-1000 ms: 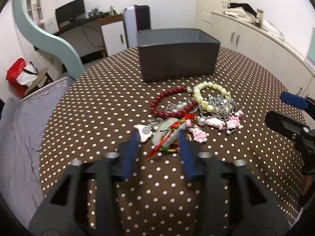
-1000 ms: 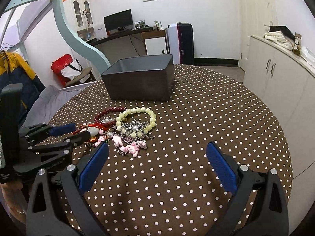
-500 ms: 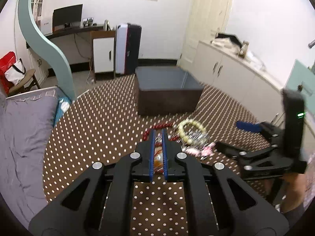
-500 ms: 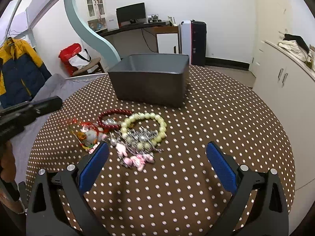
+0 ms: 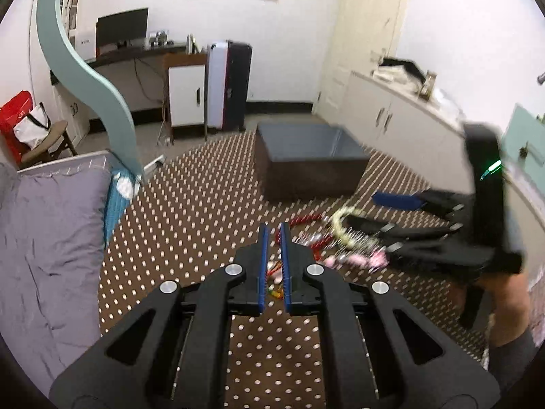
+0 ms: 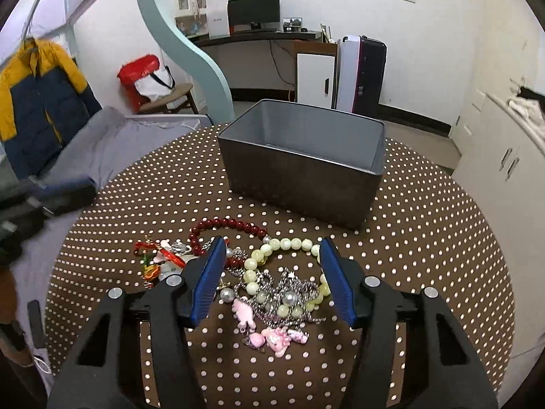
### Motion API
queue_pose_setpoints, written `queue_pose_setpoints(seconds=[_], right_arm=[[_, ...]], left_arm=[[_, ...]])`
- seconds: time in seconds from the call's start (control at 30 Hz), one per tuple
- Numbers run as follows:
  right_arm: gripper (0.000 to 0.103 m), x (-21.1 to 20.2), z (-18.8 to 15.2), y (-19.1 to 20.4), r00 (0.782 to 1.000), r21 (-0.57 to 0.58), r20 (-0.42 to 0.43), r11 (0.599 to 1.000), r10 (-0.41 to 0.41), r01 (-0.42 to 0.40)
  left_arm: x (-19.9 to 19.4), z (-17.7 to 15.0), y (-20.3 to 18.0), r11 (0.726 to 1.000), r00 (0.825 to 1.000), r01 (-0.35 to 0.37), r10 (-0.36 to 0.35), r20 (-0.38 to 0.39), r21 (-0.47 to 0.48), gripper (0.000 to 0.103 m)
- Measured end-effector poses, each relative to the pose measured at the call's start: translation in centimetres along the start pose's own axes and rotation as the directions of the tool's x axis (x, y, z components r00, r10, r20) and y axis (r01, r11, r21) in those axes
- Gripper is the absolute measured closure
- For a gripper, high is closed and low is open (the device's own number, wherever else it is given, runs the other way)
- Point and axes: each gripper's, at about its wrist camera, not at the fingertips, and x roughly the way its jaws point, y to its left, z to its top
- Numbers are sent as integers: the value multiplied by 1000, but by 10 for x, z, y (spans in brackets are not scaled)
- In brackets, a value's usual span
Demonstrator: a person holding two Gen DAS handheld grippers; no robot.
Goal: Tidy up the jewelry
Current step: 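Lift the red-tasseled ornament with the left tool while the right tool grasps the pale green bead bracelet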
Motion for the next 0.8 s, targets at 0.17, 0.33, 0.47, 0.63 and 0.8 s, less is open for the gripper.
queue_pose_setpoints(seconds=[0.17,0.33,0.47,0.63,0.8], right_arm=[[47,-4,-13,-8,1000,25,-13,999,-19,19],[47,-9,-20,-14,999,32,-21,999,-29,29],[45,-12,-22,-15,999,35,-26,999,-27,27],[43,-9,-20,-20,999,40,-37,999,-30,31],[43,-3,-19,-29,999,55,-44,998,-21,24]], left_arm=[[27,-13,-1,1000,998,-22,23,-61,10,28],[40,-16,0,998,996,-53,54,-67,28,28],[51,-20,-11,994,994,-55,63,-88,93,42],[67,-24,-20,985,990,-28,50,-130,169,70],[61,-18,-18,991,995,-16,30,-100,135,96]])
